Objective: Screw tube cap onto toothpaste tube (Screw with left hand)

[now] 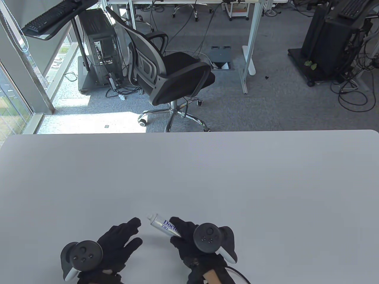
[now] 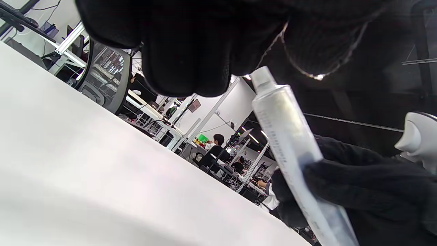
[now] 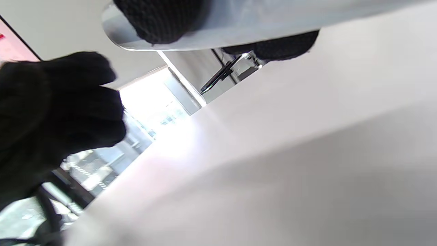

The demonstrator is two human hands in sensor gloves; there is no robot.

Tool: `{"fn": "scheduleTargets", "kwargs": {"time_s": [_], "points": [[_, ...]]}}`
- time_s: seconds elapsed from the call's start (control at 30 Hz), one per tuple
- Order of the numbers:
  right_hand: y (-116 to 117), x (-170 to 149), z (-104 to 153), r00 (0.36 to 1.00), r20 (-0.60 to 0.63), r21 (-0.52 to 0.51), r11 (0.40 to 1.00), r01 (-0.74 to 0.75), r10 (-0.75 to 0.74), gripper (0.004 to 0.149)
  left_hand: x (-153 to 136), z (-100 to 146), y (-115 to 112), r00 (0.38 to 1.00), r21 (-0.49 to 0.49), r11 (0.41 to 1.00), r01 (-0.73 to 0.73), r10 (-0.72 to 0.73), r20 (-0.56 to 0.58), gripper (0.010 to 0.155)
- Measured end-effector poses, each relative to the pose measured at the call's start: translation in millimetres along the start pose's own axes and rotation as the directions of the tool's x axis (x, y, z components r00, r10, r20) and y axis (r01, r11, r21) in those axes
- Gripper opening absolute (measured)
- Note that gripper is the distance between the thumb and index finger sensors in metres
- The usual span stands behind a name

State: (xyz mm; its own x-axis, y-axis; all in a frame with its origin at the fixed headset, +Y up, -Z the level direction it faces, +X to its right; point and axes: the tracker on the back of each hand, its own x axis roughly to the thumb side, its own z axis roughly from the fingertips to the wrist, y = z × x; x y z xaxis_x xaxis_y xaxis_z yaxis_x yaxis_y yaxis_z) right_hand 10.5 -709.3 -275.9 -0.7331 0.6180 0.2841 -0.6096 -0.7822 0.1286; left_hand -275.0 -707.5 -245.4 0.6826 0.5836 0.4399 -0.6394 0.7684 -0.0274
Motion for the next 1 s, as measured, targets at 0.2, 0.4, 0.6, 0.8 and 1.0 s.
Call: {"fn": "scheduleTargets", "kwargs": {"time_s": [0.2,0.4,0.6,0.8,1.0], "points": [[23,-2,-69,0.988,-0.117,0.13,0.988,-0.083,0.098,0.05,-3,1,0,1.0,-0.019,1.0,0.004,-0.004,-0.015,0.063],[65,0,-104,0.933,-0.116,0.187,0.93,-0.317,0.341,0.049,-5,2,2,0.999,-0.016,1.0,0.012,-0.012,-0.04,0.062],[79,-4,-104,0.891,-0.107,0.183,0.889,-0.419,0.442,0.049,-8,2,2,0.996,-0.034,0.998,0.055,-0.057,-0.062,0.061],[11,14,-73,0.925,-0.07,0.098,0.925,-0.367,0.374,0.065,-10,-2,4,0.987,-0.031,0.988,0.152,-0.153,-0.055,0.061],[-35,5,-4,0.968,-0.079,-0.081,0.966,-0.245,0.239,0.067,-16,-2,8,0.939,-0.04,0.945,0.324,-0.326,-0.112,0.068]]}}
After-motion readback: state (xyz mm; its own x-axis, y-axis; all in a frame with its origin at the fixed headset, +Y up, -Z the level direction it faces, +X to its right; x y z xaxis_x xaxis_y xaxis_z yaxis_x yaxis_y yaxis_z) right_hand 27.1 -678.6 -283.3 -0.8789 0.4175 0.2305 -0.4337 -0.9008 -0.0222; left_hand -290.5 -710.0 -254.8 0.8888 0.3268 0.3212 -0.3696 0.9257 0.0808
